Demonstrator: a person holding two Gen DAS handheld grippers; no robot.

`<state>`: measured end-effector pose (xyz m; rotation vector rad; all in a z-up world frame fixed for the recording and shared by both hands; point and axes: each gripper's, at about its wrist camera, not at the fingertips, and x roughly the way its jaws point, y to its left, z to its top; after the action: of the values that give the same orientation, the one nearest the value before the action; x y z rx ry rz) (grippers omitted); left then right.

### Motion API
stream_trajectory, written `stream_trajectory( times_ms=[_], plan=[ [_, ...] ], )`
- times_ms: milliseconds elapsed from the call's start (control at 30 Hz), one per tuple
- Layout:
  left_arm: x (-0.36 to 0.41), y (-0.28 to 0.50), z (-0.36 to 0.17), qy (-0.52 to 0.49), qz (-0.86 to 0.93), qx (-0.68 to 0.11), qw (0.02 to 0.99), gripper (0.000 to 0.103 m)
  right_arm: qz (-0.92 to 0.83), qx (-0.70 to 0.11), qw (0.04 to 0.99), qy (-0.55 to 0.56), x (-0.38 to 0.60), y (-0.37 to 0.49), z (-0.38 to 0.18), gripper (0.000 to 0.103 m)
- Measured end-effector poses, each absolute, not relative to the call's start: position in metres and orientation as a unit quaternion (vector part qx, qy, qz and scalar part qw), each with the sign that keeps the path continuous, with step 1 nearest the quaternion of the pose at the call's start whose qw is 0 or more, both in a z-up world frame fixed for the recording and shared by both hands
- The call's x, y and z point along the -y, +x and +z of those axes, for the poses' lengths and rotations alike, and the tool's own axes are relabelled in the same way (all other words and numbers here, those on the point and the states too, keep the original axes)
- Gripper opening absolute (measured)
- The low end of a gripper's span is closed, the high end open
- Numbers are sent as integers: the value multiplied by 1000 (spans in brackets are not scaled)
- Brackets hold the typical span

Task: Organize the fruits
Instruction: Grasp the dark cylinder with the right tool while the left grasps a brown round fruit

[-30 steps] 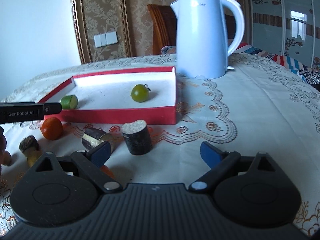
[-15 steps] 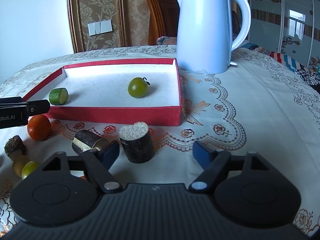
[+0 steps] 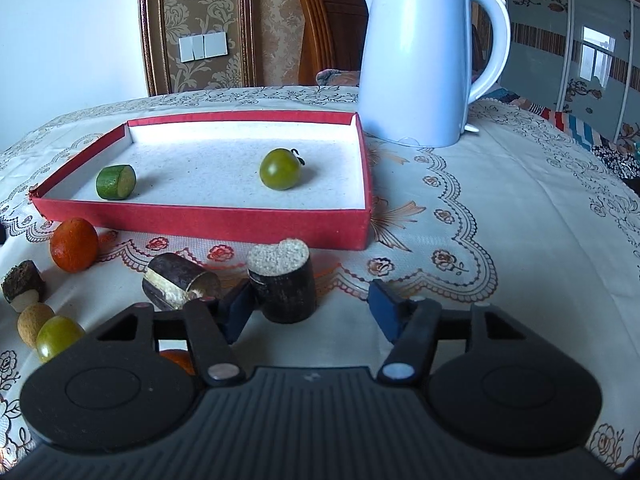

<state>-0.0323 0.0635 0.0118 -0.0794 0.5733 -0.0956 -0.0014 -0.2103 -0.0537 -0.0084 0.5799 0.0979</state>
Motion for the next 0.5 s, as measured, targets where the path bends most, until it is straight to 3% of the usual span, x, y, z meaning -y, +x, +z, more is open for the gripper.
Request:
stream_trajectory(
  times_ms=[500],
  plan=[
    [-53,-60,-18,26,-17,-311,950,82,48,-286,957,-4,210,-1,-54,62]
  ],
)
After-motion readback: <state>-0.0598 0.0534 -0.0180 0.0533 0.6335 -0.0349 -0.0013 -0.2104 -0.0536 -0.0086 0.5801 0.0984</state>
